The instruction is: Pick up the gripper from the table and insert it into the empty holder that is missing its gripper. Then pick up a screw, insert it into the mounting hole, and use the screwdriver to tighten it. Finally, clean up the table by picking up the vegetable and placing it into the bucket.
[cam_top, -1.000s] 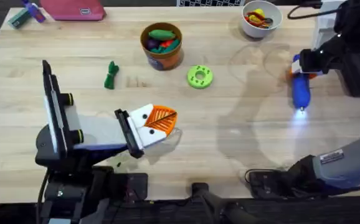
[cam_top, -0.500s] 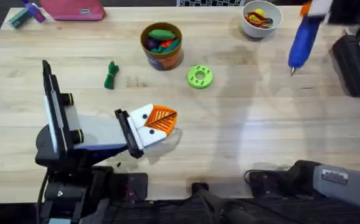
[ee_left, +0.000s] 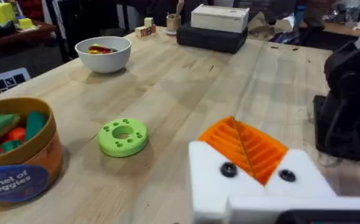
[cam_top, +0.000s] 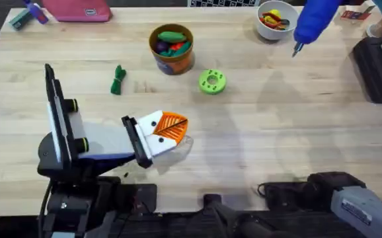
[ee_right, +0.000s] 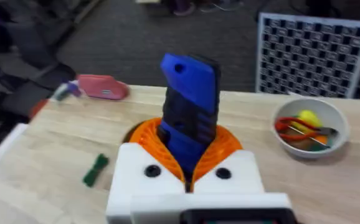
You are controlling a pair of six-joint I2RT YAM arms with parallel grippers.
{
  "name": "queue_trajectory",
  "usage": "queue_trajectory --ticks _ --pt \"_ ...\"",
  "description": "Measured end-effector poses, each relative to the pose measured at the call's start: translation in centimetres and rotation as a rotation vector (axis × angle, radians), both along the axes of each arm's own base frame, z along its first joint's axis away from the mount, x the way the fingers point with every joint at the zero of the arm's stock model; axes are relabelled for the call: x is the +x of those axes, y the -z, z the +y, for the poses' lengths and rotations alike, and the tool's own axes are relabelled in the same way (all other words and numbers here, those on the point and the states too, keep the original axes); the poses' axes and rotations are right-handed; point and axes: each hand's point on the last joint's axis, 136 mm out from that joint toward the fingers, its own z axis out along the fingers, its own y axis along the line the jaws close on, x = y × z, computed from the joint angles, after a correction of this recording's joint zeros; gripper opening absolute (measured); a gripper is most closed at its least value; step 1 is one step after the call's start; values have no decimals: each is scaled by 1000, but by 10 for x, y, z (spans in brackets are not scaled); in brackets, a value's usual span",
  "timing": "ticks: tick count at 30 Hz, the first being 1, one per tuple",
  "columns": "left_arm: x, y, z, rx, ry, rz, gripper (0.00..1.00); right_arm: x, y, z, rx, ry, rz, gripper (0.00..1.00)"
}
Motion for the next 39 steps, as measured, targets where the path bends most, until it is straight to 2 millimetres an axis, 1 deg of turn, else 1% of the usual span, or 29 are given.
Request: queue_trajectory --ticks 3,6,9,11,14,18,20,21,23,26,29,33,36,39 --pt "0 0 0 0 0 0 6 -20 -22 19 33 -61 -77 24" --pt "0 0 0 0 1 0 6 -39 -43 35 72 -117 -183 24" --pt "0 0 0 0 1 1 6 -59 -52 45 131 -167 -291 24" --pt "-1 0 0 0 4 0 6 -67 -53 51 172 -194 -355 24" --pt "-1 0 0 -1 5 1 6 -67 -46 61 236 -239 -434 24" --pt "-1 0 -1 -1 8 1 6 -51 -14 82 278 -296 -416 24" --pt "-1 0 -1 -1 8 1 6 -39 3 98 281 -341 -385 24" --pt "-1 0 -1 -1 8 1 6 -34 7 107 282 -369 -381 24" --pt "-1 0 -1 -1 8 1 6 -28 9 122 288 -429 -404 24" --pt "-1 0 -1 -1 8 1 6 -24 4 140 297 -522 -488 24" --pt "-1 0 -1 -1 8 1 6 -26 5 157 307 -623 -550 24" --pt "-1 0 -1 -1 8 1 6 -34 15 174 323 -738 -543 24" --pt "-1 0 -1 -1 8 1 6 -46 19 186 332 -812 -521 24" --pt "-1 0 -1 -1 9 1 6 -64 18 200 338 -884 -527 24"
